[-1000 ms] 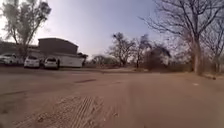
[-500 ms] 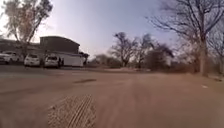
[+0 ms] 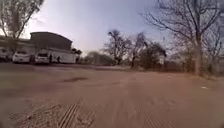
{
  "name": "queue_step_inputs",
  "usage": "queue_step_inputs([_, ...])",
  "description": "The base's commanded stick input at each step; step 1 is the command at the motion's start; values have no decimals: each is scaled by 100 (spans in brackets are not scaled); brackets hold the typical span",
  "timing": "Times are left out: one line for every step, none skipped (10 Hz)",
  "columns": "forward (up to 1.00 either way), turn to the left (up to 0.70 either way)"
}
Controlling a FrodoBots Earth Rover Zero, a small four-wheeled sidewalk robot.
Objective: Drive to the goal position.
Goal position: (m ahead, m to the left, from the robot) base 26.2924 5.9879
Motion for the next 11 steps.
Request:
queue_step_inputs([70, 0])
queue_step_inputs([70, 0])
queue_step_inputs([70, 0])
queue_step_inputs([70, 0])
queue_step_inputs([70, 0])
queue_step_inputs([70, -11])
queue_step_inputs([70, -28])
queue_step_inputs([70, 0])
queue_step_inputs([70, 0])
queue_step_inputs([70, 0])
queue_step_inputs([70, 0])
